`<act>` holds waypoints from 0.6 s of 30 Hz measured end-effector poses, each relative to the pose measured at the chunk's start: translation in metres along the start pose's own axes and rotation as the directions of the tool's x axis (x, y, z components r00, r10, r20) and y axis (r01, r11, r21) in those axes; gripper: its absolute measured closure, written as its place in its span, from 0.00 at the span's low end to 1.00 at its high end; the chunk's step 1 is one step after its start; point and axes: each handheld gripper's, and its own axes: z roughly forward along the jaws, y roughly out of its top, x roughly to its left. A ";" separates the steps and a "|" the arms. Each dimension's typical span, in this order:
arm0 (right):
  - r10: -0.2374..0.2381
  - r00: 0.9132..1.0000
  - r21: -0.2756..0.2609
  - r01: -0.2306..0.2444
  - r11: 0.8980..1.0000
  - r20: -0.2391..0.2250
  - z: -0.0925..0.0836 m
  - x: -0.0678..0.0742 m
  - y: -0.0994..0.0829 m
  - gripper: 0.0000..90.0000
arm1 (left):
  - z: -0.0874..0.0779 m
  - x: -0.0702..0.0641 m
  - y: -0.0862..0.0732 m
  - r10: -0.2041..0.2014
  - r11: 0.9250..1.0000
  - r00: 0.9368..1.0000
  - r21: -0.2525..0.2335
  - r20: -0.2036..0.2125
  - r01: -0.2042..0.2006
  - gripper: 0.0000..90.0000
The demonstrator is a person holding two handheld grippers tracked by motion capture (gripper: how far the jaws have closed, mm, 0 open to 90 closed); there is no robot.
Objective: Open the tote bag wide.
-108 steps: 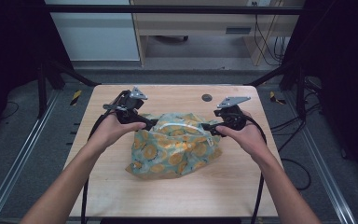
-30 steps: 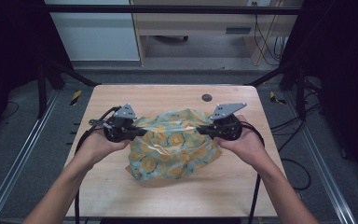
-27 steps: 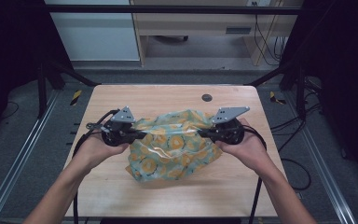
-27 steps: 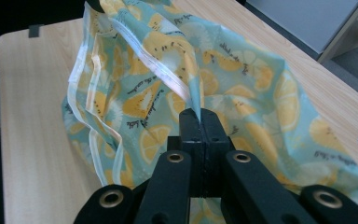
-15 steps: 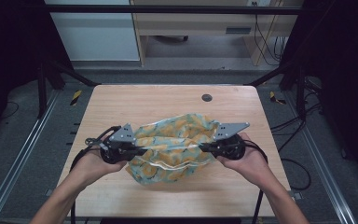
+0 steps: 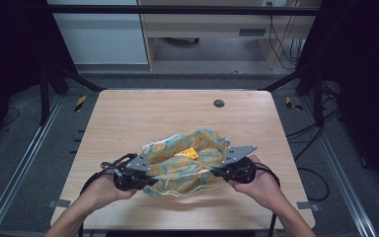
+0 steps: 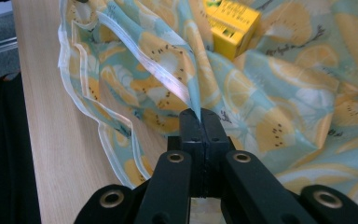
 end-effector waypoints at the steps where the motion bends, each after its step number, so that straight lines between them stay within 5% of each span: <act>1: -0.002 1.000 0.002 0.002 1.000 0.000 0.001 0.001 -0.002 1.00 | 0.001 0.000 -0.001 -0.002 1.000 1.000 -0.001 -0.003 0.002 1.00; 18: 0.035 0.999 0.056 -0.033 0.998 -0.039 0.030 0.011 -0.035 1.00 | 0.028 0.002 -0.028 -0.072 0.997 0.997 -0.017 0.021 0.072 1.00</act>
